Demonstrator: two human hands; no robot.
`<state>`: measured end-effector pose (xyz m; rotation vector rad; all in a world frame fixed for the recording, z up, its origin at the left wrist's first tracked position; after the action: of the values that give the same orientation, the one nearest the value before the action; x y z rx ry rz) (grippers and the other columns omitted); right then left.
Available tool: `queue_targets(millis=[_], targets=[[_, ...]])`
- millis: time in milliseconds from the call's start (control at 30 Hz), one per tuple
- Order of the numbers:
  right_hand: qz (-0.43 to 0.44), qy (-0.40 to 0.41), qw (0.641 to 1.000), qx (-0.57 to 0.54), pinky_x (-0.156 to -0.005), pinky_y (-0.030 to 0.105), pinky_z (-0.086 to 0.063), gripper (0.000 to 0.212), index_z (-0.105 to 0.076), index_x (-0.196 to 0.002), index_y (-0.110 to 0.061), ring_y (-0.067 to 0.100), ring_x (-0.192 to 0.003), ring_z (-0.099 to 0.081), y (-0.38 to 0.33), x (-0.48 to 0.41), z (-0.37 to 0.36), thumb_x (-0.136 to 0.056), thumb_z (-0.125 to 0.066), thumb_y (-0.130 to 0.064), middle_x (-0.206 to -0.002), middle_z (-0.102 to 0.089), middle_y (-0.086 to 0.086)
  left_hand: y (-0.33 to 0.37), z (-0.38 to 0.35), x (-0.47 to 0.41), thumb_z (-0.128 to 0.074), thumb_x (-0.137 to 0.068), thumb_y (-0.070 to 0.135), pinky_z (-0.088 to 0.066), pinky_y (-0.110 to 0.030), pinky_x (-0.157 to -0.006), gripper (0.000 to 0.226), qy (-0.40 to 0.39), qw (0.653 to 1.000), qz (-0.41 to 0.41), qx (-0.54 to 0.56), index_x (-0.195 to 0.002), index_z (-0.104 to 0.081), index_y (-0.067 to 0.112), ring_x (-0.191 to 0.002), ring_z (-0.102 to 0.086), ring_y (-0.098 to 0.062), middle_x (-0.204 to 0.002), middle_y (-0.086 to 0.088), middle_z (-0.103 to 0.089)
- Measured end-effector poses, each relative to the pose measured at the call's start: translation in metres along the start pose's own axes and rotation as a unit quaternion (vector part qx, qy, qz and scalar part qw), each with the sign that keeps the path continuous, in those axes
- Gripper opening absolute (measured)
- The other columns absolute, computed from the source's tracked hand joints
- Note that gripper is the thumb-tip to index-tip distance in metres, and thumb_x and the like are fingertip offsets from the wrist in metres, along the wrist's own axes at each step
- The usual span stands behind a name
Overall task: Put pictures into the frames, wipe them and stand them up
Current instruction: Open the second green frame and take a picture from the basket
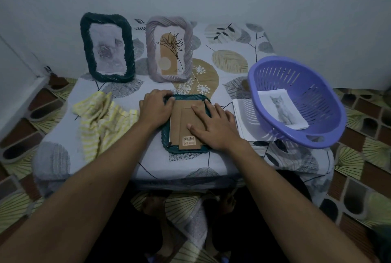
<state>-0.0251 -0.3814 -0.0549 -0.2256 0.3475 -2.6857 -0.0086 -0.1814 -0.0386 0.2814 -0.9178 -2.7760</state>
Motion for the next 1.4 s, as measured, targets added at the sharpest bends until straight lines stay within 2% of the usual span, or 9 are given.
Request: queue_targets(millis=[133, 267, 367, 500, 600, 767, 1000, 1200, 1400], targets=[[0.000, 0.007, 1.000, -0.002, -0.120, 0.051, -0.004, 0.069, -0.012, -0.155, -0.049, 0.026, -0.153, -0.003, 0.001, 0.000, -0.002, -0.093, -0.025, -0.076, -0.168, -0.003, -0.002, -0.004, 0.002, -0.007, -0.070, -0.089, 0.025, -0.048, -0.036, -0.098, 0.021, -0.008, 0.997, 0.026, 0.075, -0.108, -0.075, 0.020, -0.102, -0.065, -0.022, -0.106, -0.003, -0.072], [0.000, 0.011, 1.000, -0.007, -0.120, 0.050, -0.004, 0.069, -0.013, -0.154, -0.049, 0.025, -0.153, -0.003, 0.000, 0.000, -0.001, -0.093, -0.027, -0.076, -0.168, -0.004, -0.003, -0.008, -0.001, -0.015, -0.073, -0.081, 0.034, -0.049, -0.042, -0.098, 0.007, 0.001, 0.991, 0.092, 0.101, -0.077, -0.068, 0.034, -0.097, -0.066, -0.019, -0.081, 0.015, -0.068], [-0.002, 0.012, 1.000, -0.008, -0.120, 0.048, -0.004, 0.069, -0.014, -0.154, -0.049, 0.024, -0.153, -0.003, 0.000, 0.001, 0.000, -0.093, -0.027, -0.075, -0.168, -0.004, -0.004, -0.004, -0.001, -0.019, -0.066, -0.083, 0.036, -0.046, -0.043, -0.101, 0.014, 0.006, 0.990, 0.123, 0.070, -0.070, -0.063, 0.031, -0.103, -0.064, -0.025, -0.088, 0.008, -0.070], [-0.004, 0.009, 1.000, -0.016, -0.120, 0.048, -0.004, 0.069, -0.014, -0.154, -0.049, 0.023, -0.153, -0.002, -0.001, 0.001, 0.000, -0.092, -0.028, -0.075, -0.168, -0.004, -0.005, -0.001, -0.002, -0.022, -0.060, -0.087, 0.034, -0.045, -0.042, -0.100, 0.015, 0.021, 0.987, 0.154, 0.050, -0.081, -0.069, 0.024, -0.105, -0.061, -0.029, -0.098, 0.000, -0.073], [-0.003, 0.012, 1.000, -0.017, -0.120, 0.048, -0.005, 0.069, -0.015, -0.155, -0.048, 0.023, -0.153, -0.003, 0.000, 0.001, 0.000, -0.092, -0.028, -0.076, -0.168, -0.005, -0.004, -0.002, -0.003, -0.022, -0.063, -0.088, 0.037, -0.045, -0.042, -0.100, 0.018, 0.026, 0.986, 0.155, 0.054, -0.072, -0.063, 0.027, -0.105, -0.062, -0.028, -0.097, 0.000, -0.073], [-0.006, 0.010, 1.000, -0.016, -0.120, 0.049, -0.006, 0.070, -0.014, -0.154, -0.049, 0.024, -0.153, -0.003, -0.001, 0.001, 0.000, -0.092, -0.028, -0.076, -0.168, -0.004, -0.004, -0.001, -0.003, -0.009, -0.061, -0.093, 0.045, -0.038, -0.039, -0.103, 0.018, 0.026, 0.993, 0.094, 0.061, -0.095, -0.065, 0.028, -0.106, -0.062, -0.022, -0.095, 0.007, -0.066], [-0.010, 0.008, 1.000, -0.018, -0.120, 0.050, -0.006, 0.070, -0.013, -0.154, -0.049, 0.024, -0.153, -0.003, -0.002, 0.002, 0.000, -0.092, -0.027, -0.076, -0.168, -0.004, -0.004, -0.012, -0.001, 0.033, -0.046, -0.089, 0.066, -0.031, -0.046, -0.105, 0.065, 0.002, 0.998, 0.001, -0.067, -0.136, -0.050, 0.022, -0.129, -0.043, -0.031, -0.136, -0.005, -0.056], [-0.014, 0.005, 1.000, -0.017, -0.120, 0.049, -0.005, 0.065, -0.014, -0.154, -0.049, 0.023, -0.153, -0.003, -0.004, 0.004, 0.002, -0.094, -0.026, -0.073, -0.168, -0.005, -0.004, -0.016, -0.003, 0.051, -0.024, -0.079, 0.085, -0.011, -0.051, -0.121, 0.098, -0.080, 0.990, -0.033, -0.116, -0.155, -0.023, 0.023, -0.149, -0.021, -0.030, -0.161, -0.005, -0.029], [-0.035, -0.006, 0.998, -0.055, -0.120, 0.049, -0.001, 0.050, -0.020, -0.152, -0.051, 0.022, -0.154, -0.002, -0.004, 0.000, 0.004, -0.102, -0.022, -0.059, -0.167, -0.007, -0.006, -0.014, -0.005, 0.054, -0.027, -0.077, 0.088, -0.007, -0.049, -0.122, 0.104, -0.068, 0.987, -0.031, -0.140, -0.157, -0.017, 0.023, -0.151, -0.015, -0.028, -0.164, -0.003, -0.022]])
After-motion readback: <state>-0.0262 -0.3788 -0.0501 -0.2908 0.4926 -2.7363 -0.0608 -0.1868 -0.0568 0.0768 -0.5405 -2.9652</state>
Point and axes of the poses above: each hand's wrist, its own x-axis away from the middle knuckle, its own z-axis out of the back of the hand, y = z × x, the point moved 4 cm from there along -x, towards the middle knuckle
